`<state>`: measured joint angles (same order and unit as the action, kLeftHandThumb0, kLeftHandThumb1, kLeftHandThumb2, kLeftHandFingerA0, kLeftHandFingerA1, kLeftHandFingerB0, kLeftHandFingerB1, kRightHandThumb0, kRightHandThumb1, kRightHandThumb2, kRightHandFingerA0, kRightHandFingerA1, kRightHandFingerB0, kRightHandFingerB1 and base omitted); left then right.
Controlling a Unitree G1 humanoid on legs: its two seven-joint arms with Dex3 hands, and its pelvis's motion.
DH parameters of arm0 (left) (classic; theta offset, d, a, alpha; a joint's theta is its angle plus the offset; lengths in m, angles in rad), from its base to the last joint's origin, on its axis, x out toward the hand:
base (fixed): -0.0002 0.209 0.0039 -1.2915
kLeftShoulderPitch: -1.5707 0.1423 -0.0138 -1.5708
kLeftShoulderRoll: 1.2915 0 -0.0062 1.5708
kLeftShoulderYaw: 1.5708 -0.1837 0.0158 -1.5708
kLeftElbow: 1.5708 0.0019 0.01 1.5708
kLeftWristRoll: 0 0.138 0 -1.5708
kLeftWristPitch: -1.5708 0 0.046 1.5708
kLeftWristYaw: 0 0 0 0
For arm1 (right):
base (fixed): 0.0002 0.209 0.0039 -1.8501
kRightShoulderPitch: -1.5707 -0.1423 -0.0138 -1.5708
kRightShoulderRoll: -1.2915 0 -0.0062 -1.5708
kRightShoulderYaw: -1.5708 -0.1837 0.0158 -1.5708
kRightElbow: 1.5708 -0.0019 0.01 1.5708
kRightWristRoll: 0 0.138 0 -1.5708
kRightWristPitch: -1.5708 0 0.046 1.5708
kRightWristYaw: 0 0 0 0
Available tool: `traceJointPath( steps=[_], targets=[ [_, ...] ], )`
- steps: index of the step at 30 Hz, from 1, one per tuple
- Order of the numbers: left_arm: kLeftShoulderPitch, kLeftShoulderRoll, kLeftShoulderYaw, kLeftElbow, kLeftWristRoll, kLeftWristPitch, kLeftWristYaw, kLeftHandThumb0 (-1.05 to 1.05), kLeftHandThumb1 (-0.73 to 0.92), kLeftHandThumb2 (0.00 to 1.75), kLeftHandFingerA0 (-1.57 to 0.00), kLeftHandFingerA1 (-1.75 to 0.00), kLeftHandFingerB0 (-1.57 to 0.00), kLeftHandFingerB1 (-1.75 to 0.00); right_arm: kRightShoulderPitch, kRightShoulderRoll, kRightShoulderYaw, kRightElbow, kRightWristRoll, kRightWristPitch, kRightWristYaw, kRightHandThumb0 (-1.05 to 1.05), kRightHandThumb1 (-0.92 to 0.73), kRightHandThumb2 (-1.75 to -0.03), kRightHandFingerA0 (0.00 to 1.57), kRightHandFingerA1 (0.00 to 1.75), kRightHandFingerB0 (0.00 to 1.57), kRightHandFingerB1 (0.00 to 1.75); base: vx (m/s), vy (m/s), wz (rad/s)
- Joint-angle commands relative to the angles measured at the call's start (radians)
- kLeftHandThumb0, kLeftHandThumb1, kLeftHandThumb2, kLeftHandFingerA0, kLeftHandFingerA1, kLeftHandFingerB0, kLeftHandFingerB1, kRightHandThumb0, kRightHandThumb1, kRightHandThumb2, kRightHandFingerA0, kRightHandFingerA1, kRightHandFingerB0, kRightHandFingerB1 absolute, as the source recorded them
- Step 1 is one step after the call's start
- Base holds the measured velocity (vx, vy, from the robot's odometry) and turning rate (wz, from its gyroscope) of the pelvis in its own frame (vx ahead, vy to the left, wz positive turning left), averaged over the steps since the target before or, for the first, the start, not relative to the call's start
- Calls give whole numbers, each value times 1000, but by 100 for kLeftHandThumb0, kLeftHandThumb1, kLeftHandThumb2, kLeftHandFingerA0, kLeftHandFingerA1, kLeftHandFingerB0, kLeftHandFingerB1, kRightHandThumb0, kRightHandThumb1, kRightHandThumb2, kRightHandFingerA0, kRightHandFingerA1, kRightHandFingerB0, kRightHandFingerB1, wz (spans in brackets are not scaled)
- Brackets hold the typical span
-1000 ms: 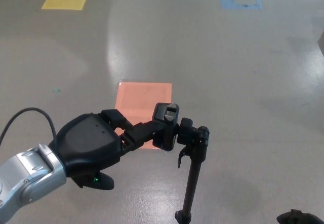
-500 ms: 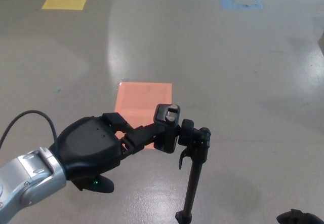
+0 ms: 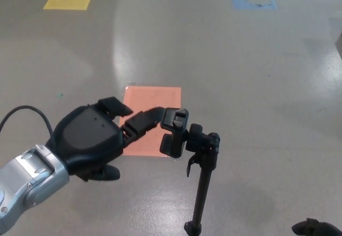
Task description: The robot uses its left hand to grab the top of a phone stand kept on the floor and tilt it upwards to adjust its angle
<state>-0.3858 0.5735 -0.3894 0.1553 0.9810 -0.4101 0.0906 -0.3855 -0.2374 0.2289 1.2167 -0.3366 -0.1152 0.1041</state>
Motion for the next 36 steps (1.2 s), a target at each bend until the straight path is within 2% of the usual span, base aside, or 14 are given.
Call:
traceJointPath(
  steps=[1, 4, 5, 6, 7, 18, 23, 26, 27, 28, 30, 31, 32, 36],
  targets=[
    [13, -11, 17, 5, 59, 98, 52, -64, 60, 58, -36, -34, -3, -24, -4, -12, -5, 8, 5, 10, 9, -25, -61, -108, 8, 51, 7, 50, 0, 0, 0],
    [15, -11, 17, 7, 57, 107, 40, -64, 61, 59, -35, -34, -2, -21, -4, -13, -1, 8, 0, 8, 9, -25, -61, -108, 8, 51, 7, 50, 0, 0, 0],
    [17, -12, 17, 6, 56, 114, 34, -70, 51, 84, -31, -48, 0, -16, -3, -14, 1, 7, -2, 7, 10, -25, -61, -108, 8, 51, 7, 50, 0, 0, 0],
    [18, -12, 17, 5, 57, 118, 32, -70, 51, 84, -31, -48, 0, -16, -3, -15, 3, 7, -4, 7, 10, -25, -61, -108, 8, 51, 7, 50, 0, 0, 0],
    [20, -13, 17, 7, 57, 122, 33, -65, 62, 59, -36, -34, -2, -21, -5, -15, 7, 7, -8, 12, 9, -25, -61, -108, 8, 51, 7, 50, 0, 0, 0],
    [27, -9, 19, 70, 47, 159, 31, -69, 67, 61, -35, -35, -3, -20, -16, -14, 4, 7, -7, 14, 17, -25, -61, -108, 8, 51, 7, 50, 0, 0, 0],
    [42, -22, 20, 215, -1, 193, -5, -74, 81, 66, -28, -32, -5, -20, -9, -15, 6, 7, -10, 15, 16, -25, -61, -108, 7, 51, 7, 49, 0, 0, 0],
    [43, -42, 37, 349, -54, 200, 4, -73, 82, 67, -26, -32, -8, -21, -6, -16, 10, 6, -14, 10, 18, -25, -62, -109, 7, 51, 7, 49, 0, 0, 0],
    [41, -52, 49, 404, -79, 205, -1, -75, 68, 95, -15, -42, -4, -28, -5, -15, 9, 7, -13, 7, 18, -25, -61, -108, 8, 51, 8, 50, 0, 0, 0],
    [33, -66, 65, 499, -109, 215, -4, -75, 68, 95, -13, -42, -5, -28, -3, -15, 10, 7, -12, 3, 19, -25, -61, -109, 9, 51, 8, 50, 0, 0, 0],
    [24, -74, 72, 566, -123, 219, 2, -75, 68, 95, -13, -42, -5, -28, -2, -16, 12, 8, -13, 0, 20, -25, -61, -109, 9, 51, 8, 50, 0, 0, 0],
    [18, -75, 71, 607, -123, 214, 19, -72, 85, 65, -21, -31, -7, -25, -2, -16, 11, 8, -13, 0, 20, -25, -61, -108, 9, 51, 8, 50, 0, 0, 0],
    [5, -77, 75, 717, -126, 206, 60, -36, 50, 106, -1, -46, 0, -47, -5, -13, 11, 9, -13, 2, 18, -25, -60, -108, 9, 51, 8, 50, 0, 0, 0],
    [-6, -81, 88, 864, -142, 193, 106, -35, 51, 108, -1, -46, 0, -47, -9, -12, 11, 11, -13, 3, 18, -24, -61, -109, 9, 51, 8, 50, 0, 0, 0]
  ],
)
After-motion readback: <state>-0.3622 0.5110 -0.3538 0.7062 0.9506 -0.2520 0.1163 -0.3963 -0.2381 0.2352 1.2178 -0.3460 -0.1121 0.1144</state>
